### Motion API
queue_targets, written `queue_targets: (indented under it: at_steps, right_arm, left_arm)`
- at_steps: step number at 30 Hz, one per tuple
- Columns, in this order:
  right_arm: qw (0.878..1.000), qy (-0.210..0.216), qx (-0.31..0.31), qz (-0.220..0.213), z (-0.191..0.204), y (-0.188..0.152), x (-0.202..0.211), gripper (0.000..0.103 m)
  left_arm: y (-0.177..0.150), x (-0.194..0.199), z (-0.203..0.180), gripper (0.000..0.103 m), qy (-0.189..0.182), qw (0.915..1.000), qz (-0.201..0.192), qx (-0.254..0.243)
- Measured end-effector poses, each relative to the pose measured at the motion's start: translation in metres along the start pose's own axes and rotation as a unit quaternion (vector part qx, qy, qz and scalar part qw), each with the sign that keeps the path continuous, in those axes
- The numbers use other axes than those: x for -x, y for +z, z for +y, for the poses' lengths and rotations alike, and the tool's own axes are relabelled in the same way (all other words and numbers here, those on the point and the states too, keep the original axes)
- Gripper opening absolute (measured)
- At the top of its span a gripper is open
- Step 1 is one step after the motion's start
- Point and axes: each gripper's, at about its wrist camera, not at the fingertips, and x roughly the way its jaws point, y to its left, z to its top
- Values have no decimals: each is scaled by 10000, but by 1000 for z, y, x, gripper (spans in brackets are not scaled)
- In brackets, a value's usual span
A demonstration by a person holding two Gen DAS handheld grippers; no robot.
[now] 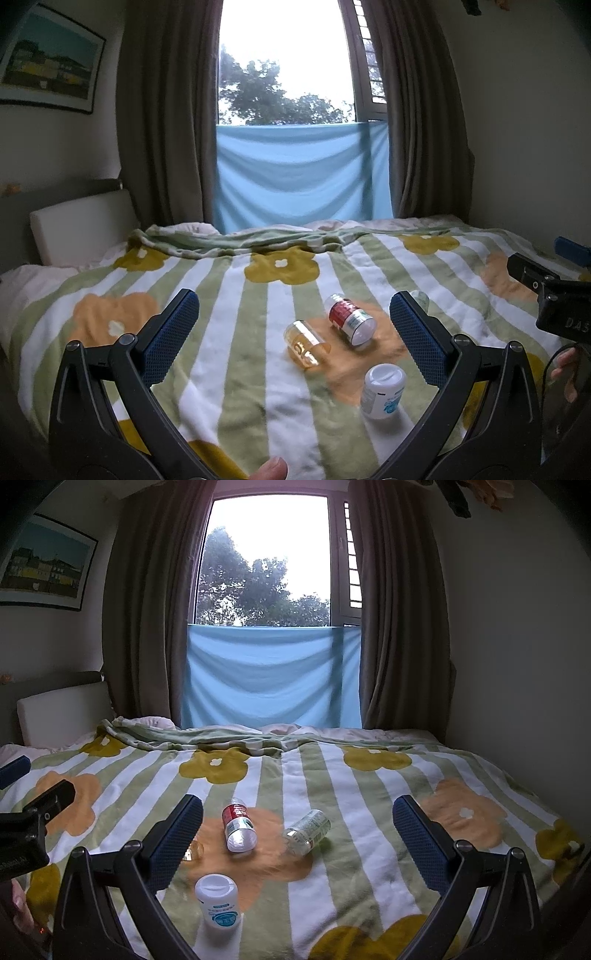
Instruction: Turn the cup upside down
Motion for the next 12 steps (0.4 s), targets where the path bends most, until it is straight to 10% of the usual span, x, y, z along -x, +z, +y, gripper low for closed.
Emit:
queue_targets:
  at_steps: [12]
  right_arm:
    - [10000,28,-1,-22,4,1,1,103]
  left_arm:
    - [0,8,1,103,-79,9999,-141,60]
